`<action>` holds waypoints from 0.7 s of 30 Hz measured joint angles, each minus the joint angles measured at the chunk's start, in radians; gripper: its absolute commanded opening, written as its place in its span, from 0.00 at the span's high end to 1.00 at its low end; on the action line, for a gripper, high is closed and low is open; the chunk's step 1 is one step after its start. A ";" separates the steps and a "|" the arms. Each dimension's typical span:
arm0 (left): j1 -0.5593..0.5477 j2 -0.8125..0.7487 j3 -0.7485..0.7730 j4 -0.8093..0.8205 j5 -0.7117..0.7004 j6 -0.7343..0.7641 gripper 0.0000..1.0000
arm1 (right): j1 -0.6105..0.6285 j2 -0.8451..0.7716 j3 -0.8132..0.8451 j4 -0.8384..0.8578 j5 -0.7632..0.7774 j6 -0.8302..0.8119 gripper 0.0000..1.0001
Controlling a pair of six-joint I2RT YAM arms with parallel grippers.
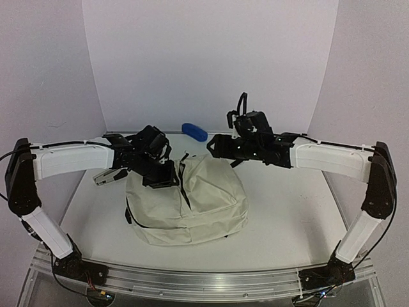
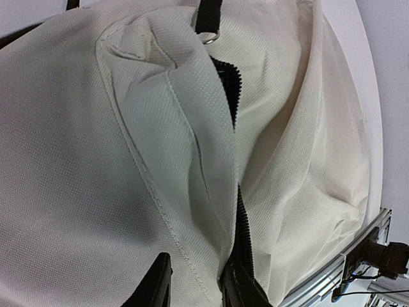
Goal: Pack the student bag
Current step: Unzip the student bag at the center of the board, then adjust the student bag at the center of the board.
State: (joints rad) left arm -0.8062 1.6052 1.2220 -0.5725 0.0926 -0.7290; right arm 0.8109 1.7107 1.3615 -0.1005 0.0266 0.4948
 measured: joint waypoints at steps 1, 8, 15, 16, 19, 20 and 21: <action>0.000 -0.004 -0.006 0.002 -0.001 -0.003 0.82 | 0.021 0.001 0.004 -0.018 0.017 0.003 0.25; 0.000 -0.015 -0.038 0.027 -0.002 -0.012 0.95 | 0.179 0.061 0.085 -0.117 0.091 0.026 0.38; 0.000 -0.020 -0.061 0.053 -0.001 -0.030 1.00 | 0.251 0.161 0.140 -0.177 0.092 0.041 0.45; 0.000 -0.023 -0.066 0.058 -0.003 -0.032 1.00 | 0.258 0.173 0.149 -0.193 0.094 0.041 0.45; 0.000 -0.035 -0.084 0.069 -0.011 -0.042 1.00 | 0.276 0.205 0.186 -0.239 0.115 0.039 0.45; 0.000 -0.040 -0.091 0.073 -0.014 -0.047 1.00 | 0.280 0.214 0.200 -0.252 0.123 0.037 0.45; 0.000 -0.045 -0.098 0.078 -0.016 -0.051 1.00 | 0.286 0.227 0.219 -0.271 0.138 0.035 0.45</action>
State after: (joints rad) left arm -0.8059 1.5598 1.1244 -0.4947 0.0761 -0.7804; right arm 1.0966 1.9374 1.5806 -0.3712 0.1643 0.5294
